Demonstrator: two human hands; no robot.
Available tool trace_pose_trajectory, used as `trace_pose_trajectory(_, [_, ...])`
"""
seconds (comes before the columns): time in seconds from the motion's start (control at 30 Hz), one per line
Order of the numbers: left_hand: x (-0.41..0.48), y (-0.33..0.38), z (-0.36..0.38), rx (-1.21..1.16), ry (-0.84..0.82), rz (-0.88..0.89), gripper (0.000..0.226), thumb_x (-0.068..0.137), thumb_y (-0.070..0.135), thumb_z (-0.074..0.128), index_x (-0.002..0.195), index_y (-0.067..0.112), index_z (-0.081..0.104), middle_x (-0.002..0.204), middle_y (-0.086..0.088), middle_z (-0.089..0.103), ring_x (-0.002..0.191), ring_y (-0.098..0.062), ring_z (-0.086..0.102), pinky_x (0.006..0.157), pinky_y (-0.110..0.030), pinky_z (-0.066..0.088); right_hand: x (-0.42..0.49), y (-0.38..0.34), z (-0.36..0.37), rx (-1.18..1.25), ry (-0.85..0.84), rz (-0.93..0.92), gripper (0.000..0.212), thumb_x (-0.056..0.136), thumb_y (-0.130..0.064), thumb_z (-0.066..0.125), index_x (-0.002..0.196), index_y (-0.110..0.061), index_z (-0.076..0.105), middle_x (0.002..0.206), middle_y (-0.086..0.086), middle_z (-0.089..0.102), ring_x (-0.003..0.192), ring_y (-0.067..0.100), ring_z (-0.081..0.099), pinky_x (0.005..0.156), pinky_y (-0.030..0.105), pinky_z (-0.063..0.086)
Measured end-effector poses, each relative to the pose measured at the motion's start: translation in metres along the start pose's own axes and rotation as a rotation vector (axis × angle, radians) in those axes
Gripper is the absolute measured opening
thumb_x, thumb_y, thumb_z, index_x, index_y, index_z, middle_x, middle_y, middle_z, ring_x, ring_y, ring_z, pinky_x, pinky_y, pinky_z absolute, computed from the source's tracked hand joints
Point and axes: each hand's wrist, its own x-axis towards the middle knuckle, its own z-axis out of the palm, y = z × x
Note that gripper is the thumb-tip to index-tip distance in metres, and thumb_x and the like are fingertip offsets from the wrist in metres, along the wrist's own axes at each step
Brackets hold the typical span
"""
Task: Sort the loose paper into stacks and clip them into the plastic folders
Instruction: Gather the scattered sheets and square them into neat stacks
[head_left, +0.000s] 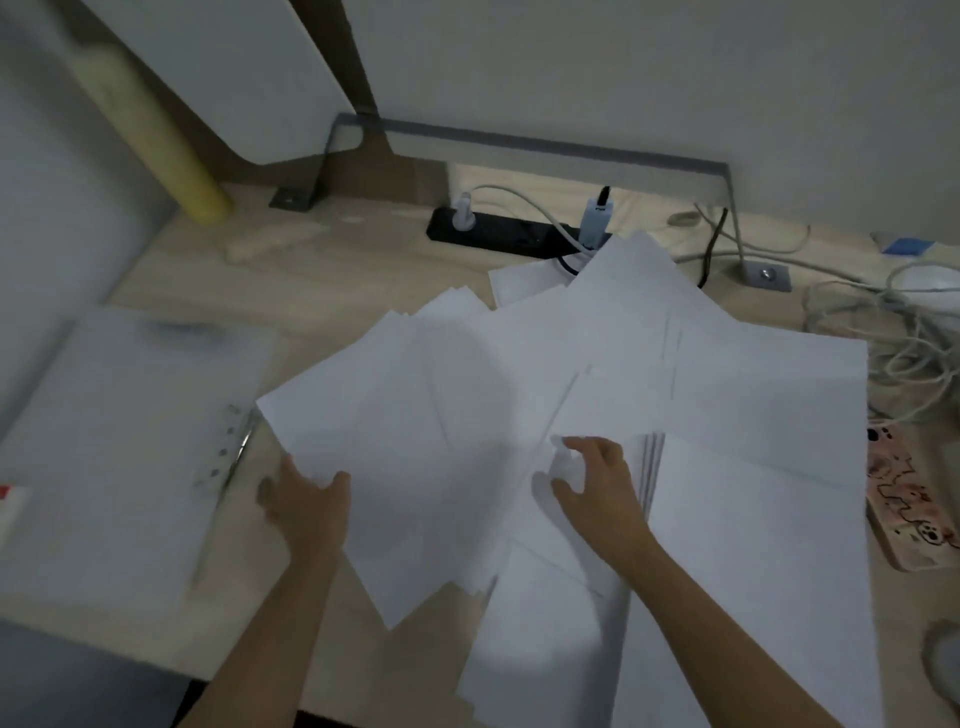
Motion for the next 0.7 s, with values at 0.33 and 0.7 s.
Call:
trace_pose_trajectory(0.33, [0.036,0.014,-0.017,-0.53,-0.296,-0.154,0.018,0.065,0.016,0.061,0.07,0.007,0.047,0.07,-0.013,0.04,0.066,-0.02,0.039,0.06,-0.031,0.03,0.04,-0.065,0.056,-0.08,-0.134,0.039,0.053,0.087,-0.012,0.056,0.137,-0.014,0.04,0.139,0.013,0.038,0.122,0.03,0.046,0.104,0.035,0.038])
trace_pose_trajectory(0.7, [0.032,0.029,-0.001,-0.554,-0.674,-0.119,0.054,0.057,0.032,0.073,0.107,0.011,0.068,0.107,-0.009,0.07,0.099,-0.026,0.066,0.095,-0.046,0.05,0.048,-0.065,0.069,-0.166,-0.043,0.085,0.051,0.089,-0.012,0.053,0.137,-0.015,0.038,0.142,0.006,0.033,0.13,0.025,0.031,0.101,0.026,0.032])
